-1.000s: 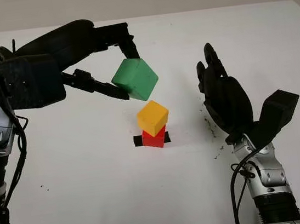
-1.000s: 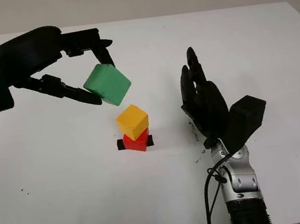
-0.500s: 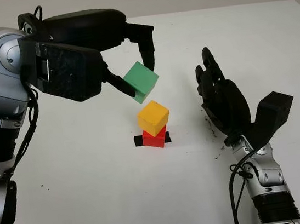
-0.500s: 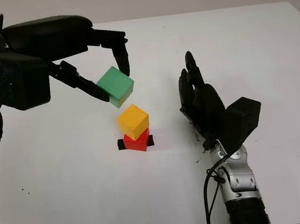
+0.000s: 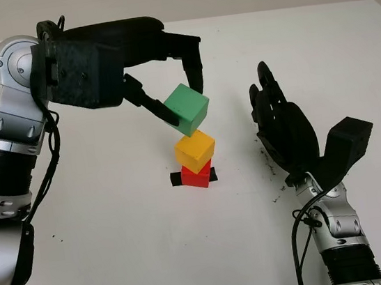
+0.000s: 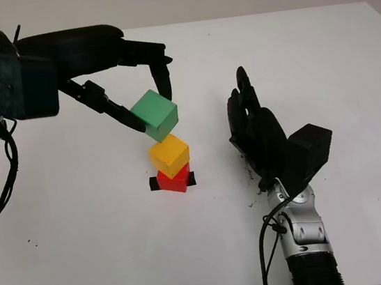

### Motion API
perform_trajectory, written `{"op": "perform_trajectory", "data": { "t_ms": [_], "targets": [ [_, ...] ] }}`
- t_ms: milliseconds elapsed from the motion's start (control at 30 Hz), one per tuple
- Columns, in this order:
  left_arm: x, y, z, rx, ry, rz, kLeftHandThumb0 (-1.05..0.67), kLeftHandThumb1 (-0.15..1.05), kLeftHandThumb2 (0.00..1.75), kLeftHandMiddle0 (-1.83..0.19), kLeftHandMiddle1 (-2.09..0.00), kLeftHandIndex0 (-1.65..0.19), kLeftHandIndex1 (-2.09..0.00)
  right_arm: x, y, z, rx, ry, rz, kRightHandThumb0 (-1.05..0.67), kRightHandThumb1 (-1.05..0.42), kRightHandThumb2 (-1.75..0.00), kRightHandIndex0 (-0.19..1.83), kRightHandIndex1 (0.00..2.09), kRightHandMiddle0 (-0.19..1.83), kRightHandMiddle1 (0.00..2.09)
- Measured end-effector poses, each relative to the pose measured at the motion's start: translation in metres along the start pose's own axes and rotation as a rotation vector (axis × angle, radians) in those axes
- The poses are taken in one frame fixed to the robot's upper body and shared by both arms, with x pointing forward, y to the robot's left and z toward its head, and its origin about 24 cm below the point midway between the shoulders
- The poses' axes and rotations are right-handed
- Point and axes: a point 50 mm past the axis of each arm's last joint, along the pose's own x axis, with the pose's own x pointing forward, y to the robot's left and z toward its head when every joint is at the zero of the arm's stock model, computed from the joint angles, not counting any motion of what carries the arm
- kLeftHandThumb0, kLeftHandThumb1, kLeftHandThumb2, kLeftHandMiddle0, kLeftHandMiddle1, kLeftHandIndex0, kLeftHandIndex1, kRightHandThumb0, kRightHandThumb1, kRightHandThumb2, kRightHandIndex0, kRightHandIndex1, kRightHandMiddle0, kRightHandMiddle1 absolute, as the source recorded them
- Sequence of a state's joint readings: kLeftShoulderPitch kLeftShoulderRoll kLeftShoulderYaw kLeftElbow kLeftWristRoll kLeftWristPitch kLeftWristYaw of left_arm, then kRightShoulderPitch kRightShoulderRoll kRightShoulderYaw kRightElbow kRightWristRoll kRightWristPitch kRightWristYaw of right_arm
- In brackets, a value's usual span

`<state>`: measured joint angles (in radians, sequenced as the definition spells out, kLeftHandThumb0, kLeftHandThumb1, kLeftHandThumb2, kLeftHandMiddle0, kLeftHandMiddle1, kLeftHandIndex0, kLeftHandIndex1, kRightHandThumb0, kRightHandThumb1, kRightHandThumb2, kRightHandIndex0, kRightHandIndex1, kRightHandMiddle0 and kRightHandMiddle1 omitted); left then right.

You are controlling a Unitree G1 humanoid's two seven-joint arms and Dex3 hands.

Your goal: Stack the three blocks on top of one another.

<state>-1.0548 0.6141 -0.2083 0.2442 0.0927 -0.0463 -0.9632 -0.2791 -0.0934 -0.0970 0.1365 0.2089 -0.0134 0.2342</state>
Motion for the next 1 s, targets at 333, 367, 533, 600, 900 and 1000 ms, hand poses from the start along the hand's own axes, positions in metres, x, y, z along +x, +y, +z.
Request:
{"op": "perform_trajectory", "data": {
  "t_ms": [333, 367, 533, 600, 900, 1000],
  "targets": [
    [0.001, -0.004, -0.008, -0.147, -0.011, -0.010, -0.53, 1.01, 0.05, -0.20, -0.05, -0.34, -1.59, -0.001, 0.000, -0.001, 0.003, 0.011, -0.006, -0.74, -1.05, -0.61, -0.19, 0.00, -0.19, 0.00],
    [0.002, -0.005, -0.008, -0.151, -0.013, -0.012, -0.53, 1.01, 0.05, -0.20, -0.05, -0.34, -1.59, -0.001, 0.000, -0.001, 0.003, 0.011, -0.005, -0.74, -1.05, -0.61, -0.19, 0.00, -0.19, 0.00],
    [0.003, -0.008, -0.012, -0.164, -0.010, -0.017, -0.50, 1.01, 0.05, -0.19, -0.05, -0.33, -1.60, -0.001, 0.000, 0.000, 0.005, 0.008, -0.006, -0.74, -1.05, -0.59, -0.19, 0.00, -0.19, 0.00],
    [0.004, -0.009, -0.014, -0.167, -0.010, -0.018, -0.48, 1.01, 0.05, -0.18, -0.04, -0.32, -1.60, -0.001, 0.000, 0.001, 0.007, 0.006, -0.005, -0.73, -1.05, -0.59, -0.19, 0.00, -0.19, 0.00],
    [0.006, -0.018, -0.021, -0.115, -0.002, -0.027, -0.51, 1.02, 0.06, -0.17, -0.04, -0.30, -1.57, -0.003, 0.000, 0.000, 0.011, 0.008, -0.005, -0.74, -1.05, -0.58, -0.19, 0.00, -0.19, 0.00],
    [0.007, -0.020, -0.021, -0.084, -0.002, -0.027, -0.51, 1.02, 0.06, -0.17, -0.05, -0.31, -1.55, -0.003, -0.001, 0.000, 0.010, 0.007, -0.007, -0.74, -1.05, -0.57, -0.19, 0.00, -0.19, 0.00]
  ]
}}
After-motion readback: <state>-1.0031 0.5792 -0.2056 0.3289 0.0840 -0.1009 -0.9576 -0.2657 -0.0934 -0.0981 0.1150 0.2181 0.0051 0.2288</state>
